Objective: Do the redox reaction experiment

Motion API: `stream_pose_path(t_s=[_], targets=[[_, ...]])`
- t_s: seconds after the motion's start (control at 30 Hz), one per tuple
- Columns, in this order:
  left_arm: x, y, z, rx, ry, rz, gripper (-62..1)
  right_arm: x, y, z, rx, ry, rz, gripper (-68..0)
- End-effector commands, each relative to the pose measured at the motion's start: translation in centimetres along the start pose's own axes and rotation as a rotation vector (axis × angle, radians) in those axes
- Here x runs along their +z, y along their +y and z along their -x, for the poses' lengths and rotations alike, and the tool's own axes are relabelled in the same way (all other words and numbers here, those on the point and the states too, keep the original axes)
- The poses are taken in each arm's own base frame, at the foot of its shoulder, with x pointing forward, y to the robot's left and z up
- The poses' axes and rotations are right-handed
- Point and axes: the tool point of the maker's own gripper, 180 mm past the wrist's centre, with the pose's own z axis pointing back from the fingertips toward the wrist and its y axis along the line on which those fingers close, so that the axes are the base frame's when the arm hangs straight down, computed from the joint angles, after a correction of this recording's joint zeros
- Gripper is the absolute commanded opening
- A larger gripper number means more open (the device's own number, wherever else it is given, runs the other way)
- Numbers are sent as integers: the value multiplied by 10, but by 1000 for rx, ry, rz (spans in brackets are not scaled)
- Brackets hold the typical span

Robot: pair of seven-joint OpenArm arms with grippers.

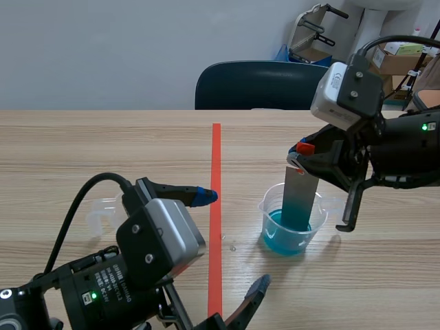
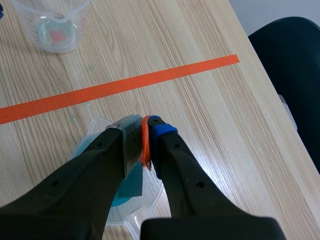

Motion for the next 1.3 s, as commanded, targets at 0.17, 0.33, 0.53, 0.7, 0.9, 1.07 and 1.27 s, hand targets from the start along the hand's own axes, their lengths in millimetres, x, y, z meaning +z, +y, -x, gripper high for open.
stream_pose_path(t_s=[0.17,0.33,0.53,0.7,0.9,1.07,1.27], targets=[[-2,4,-12,-4,-39,-14,14,2,0,10,20,45,-11,-669],[-2,4,-12,-4,-39,-14,14,2,0,10,20,45,-11,-669],[-2,4,-12,-4,-39,-14,14,2,0,10,20,45,-11,-669],[-2,4,-12,-4,-39,-14,14,2,0,8,24,44,-12,-669],[-2,4,-12,-3,-38,-14,14,8,5,-6,32,15,-51,-669],[-2,4,-12,-3,-38,-14,14,16,-1,-19,30,2,-45,-669],[-2,4,-12,-3,-38,-14,14,25,-6,-37,31,-7,-38,-669]])
